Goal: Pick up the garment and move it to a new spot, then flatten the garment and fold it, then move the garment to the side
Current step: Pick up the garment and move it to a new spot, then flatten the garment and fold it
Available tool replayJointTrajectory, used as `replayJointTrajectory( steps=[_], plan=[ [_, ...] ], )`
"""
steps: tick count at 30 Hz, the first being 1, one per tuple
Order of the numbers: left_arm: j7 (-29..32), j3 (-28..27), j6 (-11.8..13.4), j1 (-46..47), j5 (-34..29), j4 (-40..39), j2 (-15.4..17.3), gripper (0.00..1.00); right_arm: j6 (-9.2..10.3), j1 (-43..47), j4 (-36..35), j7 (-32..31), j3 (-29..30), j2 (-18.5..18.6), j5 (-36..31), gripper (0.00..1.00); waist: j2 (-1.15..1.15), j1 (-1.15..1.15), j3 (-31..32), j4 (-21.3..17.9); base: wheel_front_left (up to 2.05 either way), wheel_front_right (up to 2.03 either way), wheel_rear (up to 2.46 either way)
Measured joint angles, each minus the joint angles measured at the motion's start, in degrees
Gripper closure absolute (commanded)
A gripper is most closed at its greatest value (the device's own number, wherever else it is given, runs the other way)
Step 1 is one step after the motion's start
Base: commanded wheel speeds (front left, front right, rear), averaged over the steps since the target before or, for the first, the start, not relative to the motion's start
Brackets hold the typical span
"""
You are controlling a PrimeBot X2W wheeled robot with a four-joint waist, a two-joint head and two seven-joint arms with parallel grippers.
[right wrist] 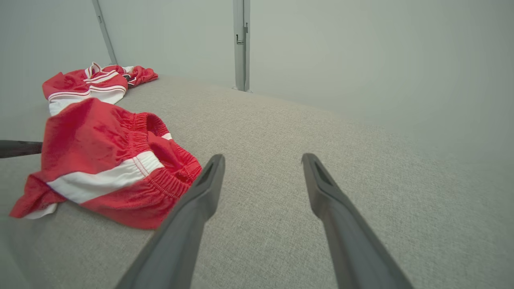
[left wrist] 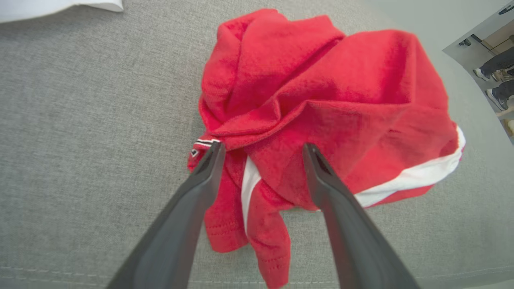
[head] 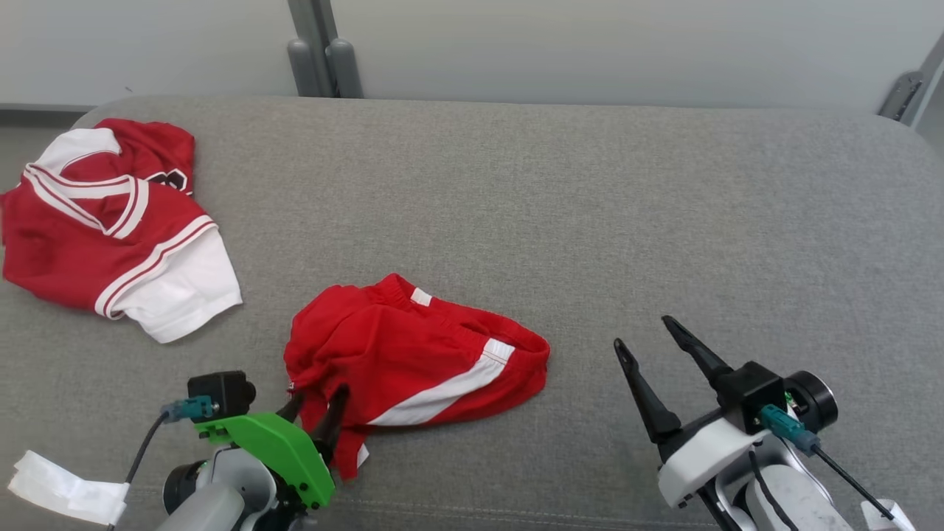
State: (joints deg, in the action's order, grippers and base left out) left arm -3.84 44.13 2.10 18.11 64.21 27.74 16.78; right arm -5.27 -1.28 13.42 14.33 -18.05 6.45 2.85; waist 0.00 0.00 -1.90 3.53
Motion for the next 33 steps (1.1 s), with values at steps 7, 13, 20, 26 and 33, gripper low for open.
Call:
replayJointTrajectory(
  steps=[7, 13, 20, 26, 33],
  plan=[
    [-1.9, 0.8, 0.7, -2.7, -0.4, -2.5, -2.0, 0.0, -1.3, -3.7, 2.2, 0.0, -5.5, 0.4, -0.9, 0.0, 0.0, 0.0, 0.1, 3.3, 0.0, 0.0, 0.0],
    [-5.7, 2.1, 1.5, -3.9, -2.5, -5.1, -3.1, 0.0, -1.79, -6.5, 5.4, -1.8, -8.3, 1.0, -0.9, 0.0, 0.0, 0.0, -0.1, 6.7, 0.0, 0.0, 0.0],
    [-8.5, 3.4, 2.1, -4.3, -6.3, -8.2, -3.3, 0.0, -1.8, -7.9, 9.1, -3.6, -9.1, 1.3, 1.0, 0.0, 0.0, 0.0, -0.5, 10.9, 0.0, 0.0, 0.0],
    [-9.9, 4.1, 2.5, -4.8, -11.1, -10.3, -2.9, 0.0, -1.8, -9.0, 11.8, -4.6, -10.3, 1.8, 3.5, 0.0, 0.0, 0.0, -1.1, 14.5, 0.0, 0.0, 0.0],
    [-10.1, 2.1, 3.1, -8.2, -11.8, -11.9, -2.6, 0.0, -1.86, -10.8, 13.5, -4.9, -12.6, 2.4, 6.2, 0.0, 0.0, 0.0, -1.6, 18.3, 0.0, 0.0, 0.0]
  ],
)
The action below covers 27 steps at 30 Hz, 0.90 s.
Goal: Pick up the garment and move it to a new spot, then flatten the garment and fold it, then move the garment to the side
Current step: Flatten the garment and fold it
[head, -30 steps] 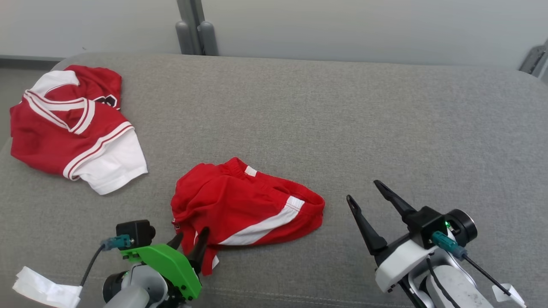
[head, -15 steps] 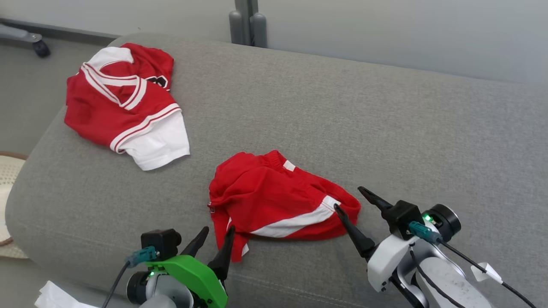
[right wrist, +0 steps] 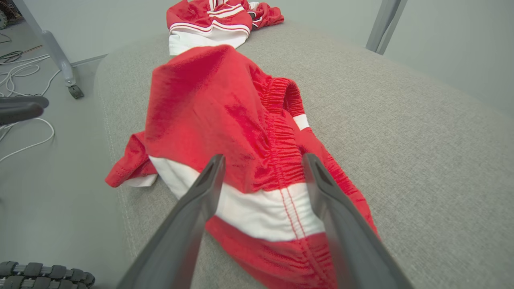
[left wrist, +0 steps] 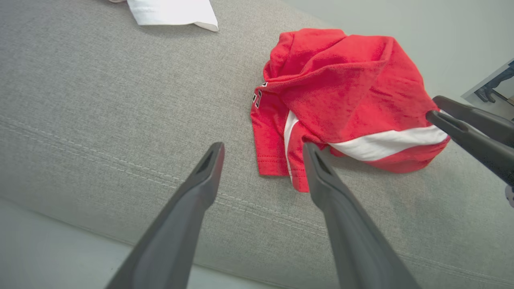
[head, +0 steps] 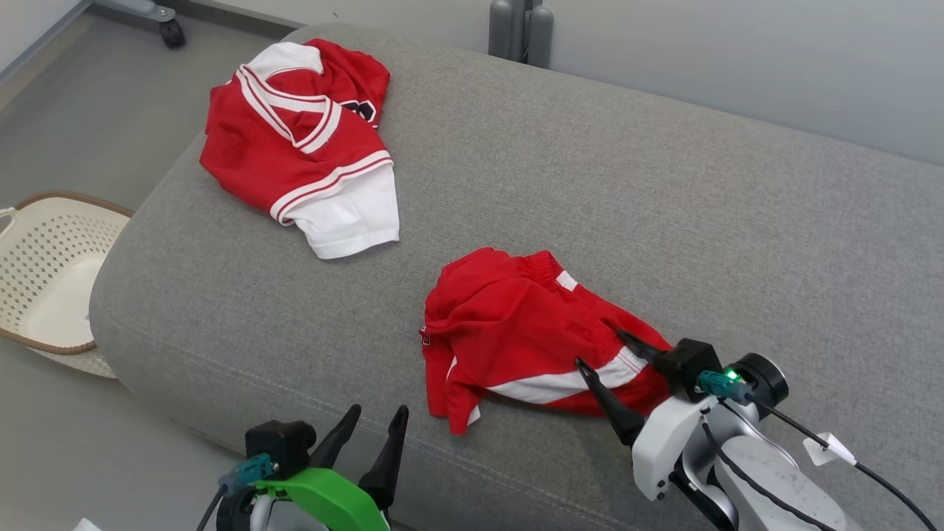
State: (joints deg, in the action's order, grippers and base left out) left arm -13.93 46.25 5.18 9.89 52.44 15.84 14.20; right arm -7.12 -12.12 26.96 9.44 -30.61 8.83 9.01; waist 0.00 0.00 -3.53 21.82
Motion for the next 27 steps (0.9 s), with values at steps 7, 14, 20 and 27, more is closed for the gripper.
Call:
replayJointTrajectory(
  steps=[7, 14, 20, 27],
  plan=[
    [-0.3, -1.9, 0.4, -3.1, 0.2, -1.5, 0.0, 0.0, 0.0, -1.4, 1.4, -0.5, -2.0, 1.9, 1.1, 0.0, 0.0, 0.0, 0.2, 0.8, 0.0, 0.0, 0.0],
    [-0.3, -3.2, 0.5, -4.5, -0.2, -2.7, 0.2, 0.0, 0.0, -2.2, 2.6, -1.5, -3.3, 3.5, 2.3, 0.0, 0.0, 0.0, 0.2, 0.6, 0.0, 0.0, 0.0],
    [-0.3, -3.6, 0.7, -5.0, -0.7, -3.7, 0.3, 0.0, 0.0, -2.2, 3.9, -2.5, -4.5, 4.1, 4.3, 0.0, 0.0, 0.0, 0.0, 0.3, 0.0, 0.0, 0.0],
    [-0.3, -4.5, 0.9, -5.6, -1.0, -4.8, 0.3, 0.0, 0.0, -3.1, 4.1, -2.5, -5.9, 4.5, 5.6, 0.42, 0.0, 0.0, -0.1, 0.0, 0.0, 0.0, 0.0]
  ],
)
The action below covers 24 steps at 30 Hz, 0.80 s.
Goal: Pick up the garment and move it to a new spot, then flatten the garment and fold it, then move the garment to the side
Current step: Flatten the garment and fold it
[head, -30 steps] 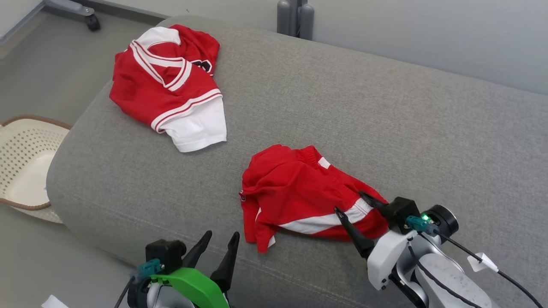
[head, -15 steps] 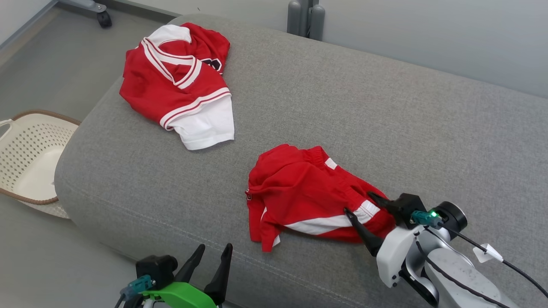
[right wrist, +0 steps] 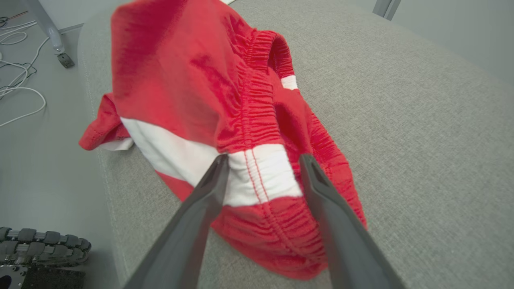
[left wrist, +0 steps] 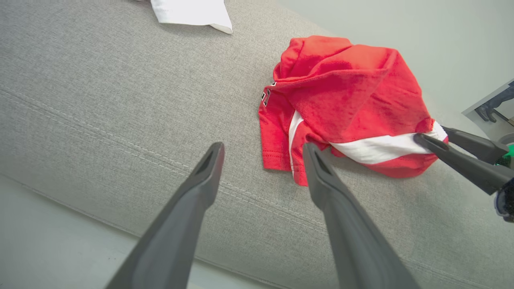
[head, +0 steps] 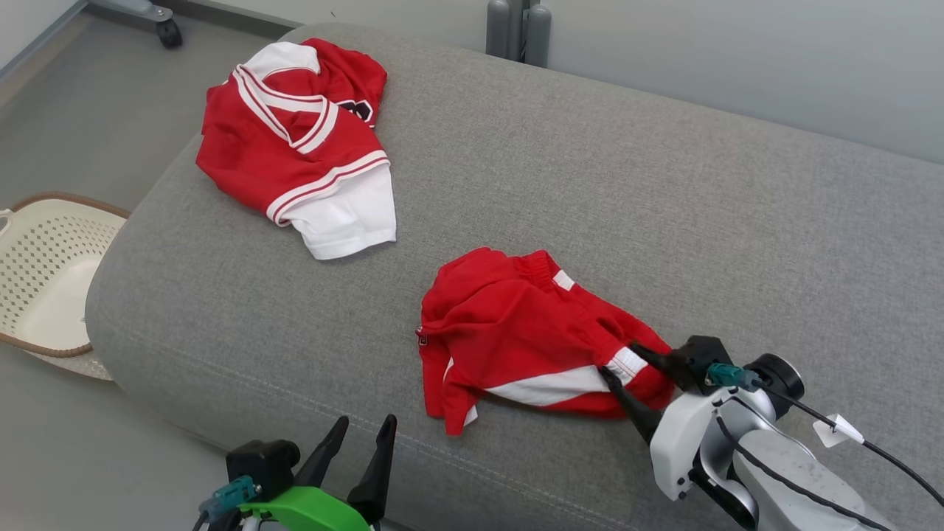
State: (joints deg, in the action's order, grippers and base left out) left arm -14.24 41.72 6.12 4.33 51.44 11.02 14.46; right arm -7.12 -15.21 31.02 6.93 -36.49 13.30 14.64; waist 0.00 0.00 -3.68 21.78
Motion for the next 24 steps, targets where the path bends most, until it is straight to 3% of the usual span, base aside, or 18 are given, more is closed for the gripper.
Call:
replayJointTrajectory(
  steps=[2, 14, 24],
  plan=[
    [0.0, -0.4, 0.0, -0.2, -0.2, -0.3, 0.0, 0.0, 0.0, -0.1, 0.0, 0.0, -0.5, 0.0, 0.7, 1.0, 0.0, 0.0, 0.0, -0.1, 0.0, 0.0, 0.0],
    [0.0, -1.6, 0.1, -1.4, -1.5, -0.9, 0.0, 0.0, 0.0, -0.1, -4.0, -2.9, -3.1, -1.5, 16.8, 1.0, 0.0, 0.0, 0.7, -1.3, 0.0, 0.0, 0.0],
    [0.0, -1.1, 0.5, -2.9, -2.1, -0.9, -0.4, 0.0, 0.0, -2.4, -18.0, -8.0, -6.7, -7.2, 35.3, 1.0, 0.0, 0.0, 2.3, -2.1, 0.0, 0.0, 0.0]
  ],
)
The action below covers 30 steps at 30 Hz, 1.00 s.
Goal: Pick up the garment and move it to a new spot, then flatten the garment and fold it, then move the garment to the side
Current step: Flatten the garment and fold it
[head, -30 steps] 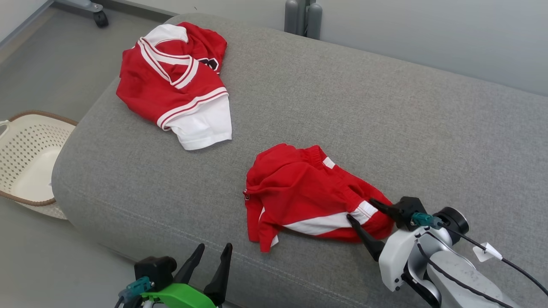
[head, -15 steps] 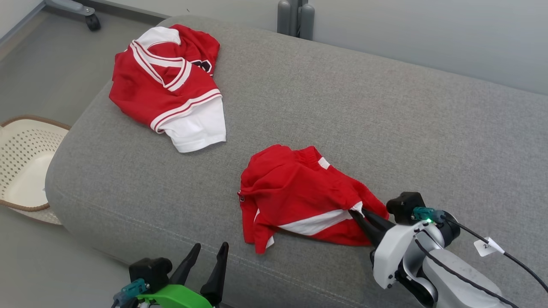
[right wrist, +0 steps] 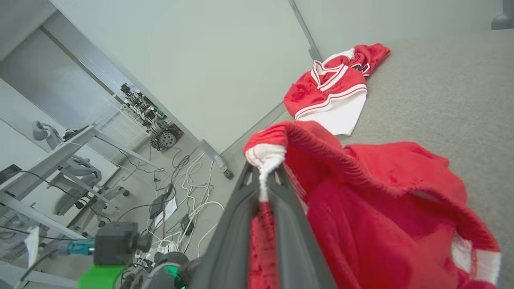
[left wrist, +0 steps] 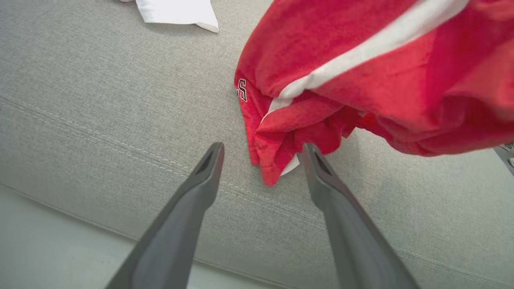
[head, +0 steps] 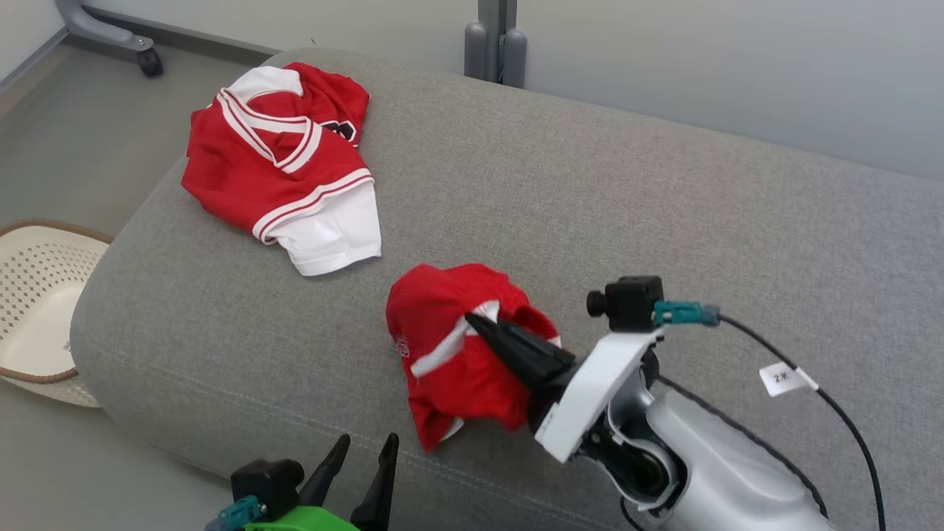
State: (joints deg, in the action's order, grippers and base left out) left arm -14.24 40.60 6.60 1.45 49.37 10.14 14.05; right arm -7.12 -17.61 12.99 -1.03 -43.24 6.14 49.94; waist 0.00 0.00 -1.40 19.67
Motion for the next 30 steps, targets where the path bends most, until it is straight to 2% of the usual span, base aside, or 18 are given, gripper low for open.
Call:
replayJointTrajectory(
  steps=[3, 5, 11, 14, 23, 28, 30],
  plan=[
    [0.0, 0.2, 0.0, 0.0, -0.3, 0.0, -0.1, 0.0, 0.0, -1.9, -2.9, -0.5, 2.7, -0.8, 5.0, 1.0, 0.0, 0.0, 0.5, 0.0, 0.0, 0.0, 0.0],
    [0.0, 0.3, 0.0, -0.1, -0.3, 0.0, -0.2, 0.0, 0.0, -2.9, -3.0, -0.6, 5.3, -0.1, 5.7, 1.0, 0.0, 0.0, 0.9, 0.0, 0.0, 0.0, 0.0],
    [0.0, 0.3, 0.1, -0.8, -0.3, -0.2, -0.7, 0.0, 0.33, -4.2, 1.0, -1.8, 11.7, 6.0, 5.1, 1.0, 0.0, 0.0, 1.2, 0.2, 0.0, 0.0, 0.0],
    [0.0, -0.3, 0.1, -1.6, -0.3, -0.5, -0.7, 0.0, 2.38, -4.2, 2.2, -1.4, 15.2, 7.6, 5.2, 1.0, 0.0, 0.0, 1.1, 0.0, 0.0, 0.0, 0.0],
    [0.1, 0.6, -0.2, -2.4, -0.2, -1.6, -1.6, 0.0, 5.75, -3.5, 4.6, -1.6, 17.9, 10.8, 5.5, 1.0, 0.0, 0.0, 0.1, -2.2, 0.0, 0.0, 0.0],
    [5.1, 5.5, -5.9, -2.3, 5.3, -1.8, -6.1, 0.0, 5.8, -3.3, 4.8, -1.8, 18.0, 11.2, 5.5, 1.0, 0.0, 0.0, -1.0, -3.3, 0.0, 0.0, 0.0],
    [7.3, 7.3, -7.9, -2.0, 6.5, -1.4, -6.5, 0.0, 5.79, -3.3, 4.5, -1.9, 17.7, 10.8, 5.5, 1.0, 0.0, 0.0, -1.6, -3.7, 0.0, 0.0, 0.0]
  ],
)
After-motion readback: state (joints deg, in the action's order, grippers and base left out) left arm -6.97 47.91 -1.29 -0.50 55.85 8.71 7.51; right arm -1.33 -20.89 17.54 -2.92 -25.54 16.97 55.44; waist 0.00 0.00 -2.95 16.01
